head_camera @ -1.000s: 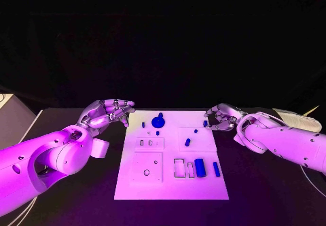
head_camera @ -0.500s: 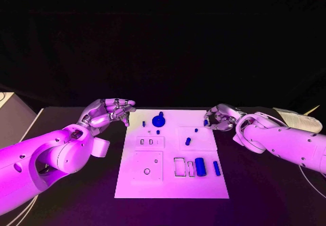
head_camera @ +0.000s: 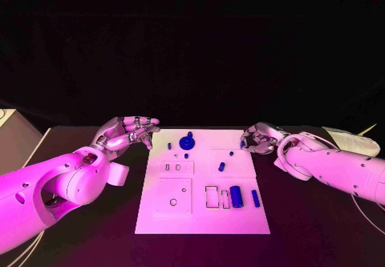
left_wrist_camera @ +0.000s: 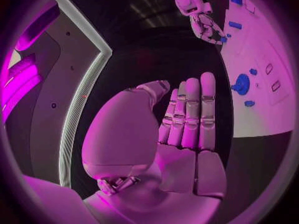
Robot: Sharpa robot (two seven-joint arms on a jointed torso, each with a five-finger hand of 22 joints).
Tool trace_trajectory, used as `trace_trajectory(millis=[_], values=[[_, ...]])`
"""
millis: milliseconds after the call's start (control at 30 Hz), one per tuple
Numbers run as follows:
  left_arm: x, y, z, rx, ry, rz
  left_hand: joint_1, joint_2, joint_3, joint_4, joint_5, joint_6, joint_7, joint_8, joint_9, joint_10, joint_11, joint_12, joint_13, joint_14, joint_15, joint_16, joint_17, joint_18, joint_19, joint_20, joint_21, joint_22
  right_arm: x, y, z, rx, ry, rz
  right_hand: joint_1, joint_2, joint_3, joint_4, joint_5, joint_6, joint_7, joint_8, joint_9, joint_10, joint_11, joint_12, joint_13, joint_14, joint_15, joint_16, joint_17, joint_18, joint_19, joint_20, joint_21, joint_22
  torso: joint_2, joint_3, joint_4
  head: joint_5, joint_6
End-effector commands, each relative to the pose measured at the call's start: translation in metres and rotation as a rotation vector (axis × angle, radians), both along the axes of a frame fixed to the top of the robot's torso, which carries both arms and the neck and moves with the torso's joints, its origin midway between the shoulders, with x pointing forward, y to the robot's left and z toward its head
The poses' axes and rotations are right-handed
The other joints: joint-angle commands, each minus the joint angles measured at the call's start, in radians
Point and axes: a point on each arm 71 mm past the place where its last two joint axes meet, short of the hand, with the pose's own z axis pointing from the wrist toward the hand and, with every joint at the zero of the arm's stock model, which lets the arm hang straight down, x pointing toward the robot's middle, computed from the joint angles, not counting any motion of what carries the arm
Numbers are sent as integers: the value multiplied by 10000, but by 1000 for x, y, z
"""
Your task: Assemble the parts on the task board
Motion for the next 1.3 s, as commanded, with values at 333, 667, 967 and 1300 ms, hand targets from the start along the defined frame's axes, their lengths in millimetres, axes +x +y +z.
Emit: trace_trajectory(millis=[333,667,967,1300], values=[[-1,-2,1,-27,-34,-215,-77,-24,-4,-66,-45,-54,-39,-8,15,-56,17,6,10,86,5,61,10,64,-1,14,35,10,2,0,-2,-211,130,-103,-79,-26,71,28,20,-33,8,-9,-24,446,-71,54,2112,1043,-40,43,2634,-205,783,-86,26,2060,0,-1,-11,-1,-25],[-1,-2,1,-25,-31,-229,-77,-24,-4,-66,-45,-54,-39,-8,15,-56,17,6,10,86,5,61,10,64,-1,14,35,10,2,3,-3,-299,238,-66,-114,11,144,60,-39,51,-11,42,-14,465,-83,71,2128,1043,-37,43,2634,-207,786,-90,31,2067,-2,5,1,-13,-40],[-1,-2,1,-27,-35,-242,-83,-6,11,-74,-42,-60,-29,-4,22,-75,23,15,24,84,10,94,18,63,-10,17,85,38,2,8,-4,-285,269,-16,-144,186,381,97,-14,249,-82,174,17,532,-141,130,2182,1043,-112,43,2634,-211,795,-147,42,2083,-4,12,1,-14,-98],[-1,-2,1,-21,-36,-231,-83,-6,11,-74,-42,-60,-29,-4,22,-75,23,15,24,84,10,94,18,63,-10,17,85,38,3,6,-3,-310,-16,-291,-185,430,693,46,109,595,-236,499,135,594,-279,183,2231,1043,-216,43,2634,-213,802,-245,48,2096,-9,9,5,21,-106]])
